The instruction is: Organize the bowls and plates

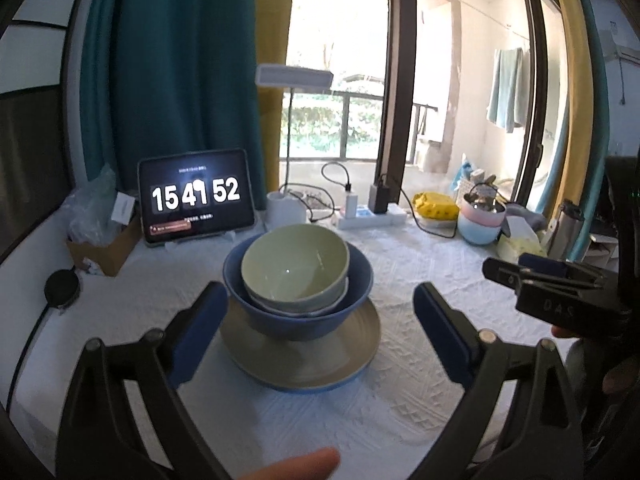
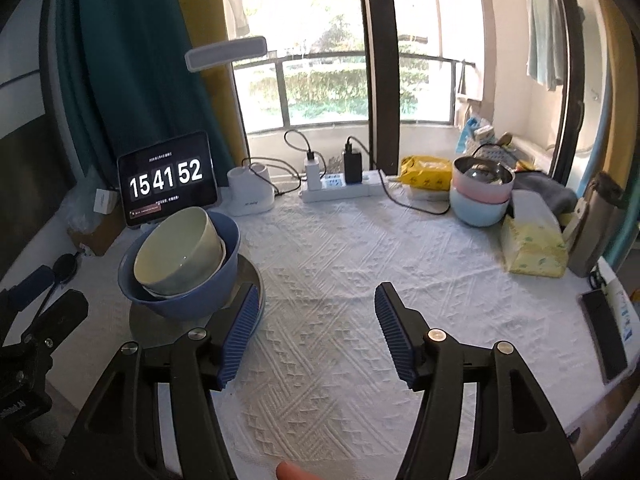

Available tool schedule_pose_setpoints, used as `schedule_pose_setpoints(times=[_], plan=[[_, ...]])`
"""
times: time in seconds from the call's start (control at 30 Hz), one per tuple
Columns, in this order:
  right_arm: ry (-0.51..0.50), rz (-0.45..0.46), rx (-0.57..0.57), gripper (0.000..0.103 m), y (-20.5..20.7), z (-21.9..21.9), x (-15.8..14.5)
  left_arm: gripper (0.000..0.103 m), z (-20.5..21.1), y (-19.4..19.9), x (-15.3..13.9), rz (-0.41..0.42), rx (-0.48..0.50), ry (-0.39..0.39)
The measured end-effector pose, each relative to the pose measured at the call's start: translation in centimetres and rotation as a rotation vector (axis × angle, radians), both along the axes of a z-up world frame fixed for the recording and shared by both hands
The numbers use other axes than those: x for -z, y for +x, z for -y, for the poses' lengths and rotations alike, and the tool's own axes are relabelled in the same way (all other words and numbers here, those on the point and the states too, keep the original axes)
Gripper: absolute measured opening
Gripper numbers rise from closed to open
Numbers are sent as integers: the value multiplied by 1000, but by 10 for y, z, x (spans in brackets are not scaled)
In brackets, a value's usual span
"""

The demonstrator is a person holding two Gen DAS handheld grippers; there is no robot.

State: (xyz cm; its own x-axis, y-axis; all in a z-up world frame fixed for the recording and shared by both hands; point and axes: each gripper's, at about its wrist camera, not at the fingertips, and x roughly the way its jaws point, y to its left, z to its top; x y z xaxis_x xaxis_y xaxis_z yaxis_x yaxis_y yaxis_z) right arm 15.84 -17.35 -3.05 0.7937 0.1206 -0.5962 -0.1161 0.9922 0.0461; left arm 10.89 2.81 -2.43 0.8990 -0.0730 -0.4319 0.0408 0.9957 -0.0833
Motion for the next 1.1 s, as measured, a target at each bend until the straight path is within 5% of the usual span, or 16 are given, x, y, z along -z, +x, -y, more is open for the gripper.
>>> schedule_pose_setpoints(times=[1.1], plan=[[-19,258,79,70,-99,36,-66,98,12,-67,-50,218,-33,41]])
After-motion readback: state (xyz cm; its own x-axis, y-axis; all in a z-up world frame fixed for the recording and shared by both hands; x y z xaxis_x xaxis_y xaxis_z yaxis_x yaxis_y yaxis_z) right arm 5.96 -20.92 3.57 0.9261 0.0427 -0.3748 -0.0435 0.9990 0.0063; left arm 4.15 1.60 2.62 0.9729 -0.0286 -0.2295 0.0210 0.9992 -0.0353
